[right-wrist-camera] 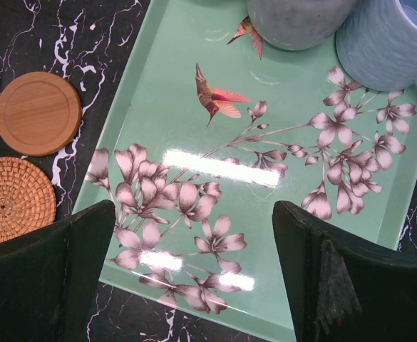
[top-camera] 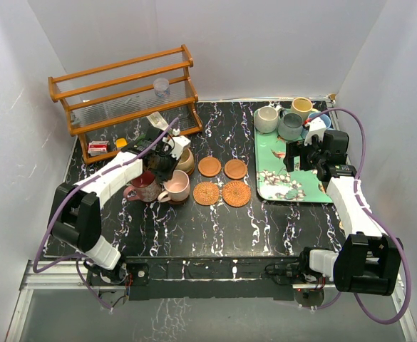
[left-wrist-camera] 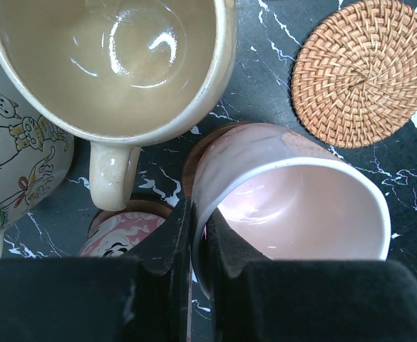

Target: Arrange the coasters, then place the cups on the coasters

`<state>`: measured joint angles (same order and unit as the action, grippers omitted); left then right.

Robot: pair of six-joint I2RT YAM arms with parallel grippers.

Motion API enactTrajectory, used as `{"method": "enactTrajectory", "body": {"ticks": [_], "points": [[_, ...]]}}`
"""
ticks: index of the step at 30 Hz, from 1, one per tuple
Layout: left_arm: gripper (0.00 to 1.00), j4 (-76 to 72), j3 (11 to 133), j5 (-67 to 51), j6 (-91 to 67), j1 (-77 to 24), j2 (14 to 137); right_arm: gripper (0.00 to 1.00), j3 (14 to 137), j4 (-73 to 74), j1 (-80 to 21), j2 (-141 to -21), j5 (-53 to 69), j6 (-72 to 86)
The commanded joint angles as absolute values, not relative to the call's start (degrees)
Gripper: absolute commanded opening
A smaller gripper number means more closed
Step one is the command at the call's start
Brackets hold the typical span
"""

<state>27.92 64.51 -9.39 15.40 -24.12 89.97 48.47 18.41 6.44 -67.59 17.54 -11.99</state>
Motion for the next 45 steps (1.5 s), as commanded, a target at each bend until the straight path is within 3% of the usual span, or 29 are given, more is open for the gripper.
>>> {"method": "enactTrajectory", "body": {"ticks": [1, 37, 45], "points": [[0.0, 29.18, 67.15, -9.8, 15.71, -23.75, 89.34, 0.91, 49.48, 16.68, 6.7, -67.24, 17.84, -12.72], [0.0, 29.78, 67.02, -9.4, 18.1, -23.51, 91.25, 0.95, 49.57, 16.94, 6.78, -67.73, 17.49, -13.18], [0.15, 30.18, 66.84, -9.49, 18.19, -23.56, 90.44, 0.96, 49.55, 17.01, 6.84, -67.68, 17.58, -13.14]]}}
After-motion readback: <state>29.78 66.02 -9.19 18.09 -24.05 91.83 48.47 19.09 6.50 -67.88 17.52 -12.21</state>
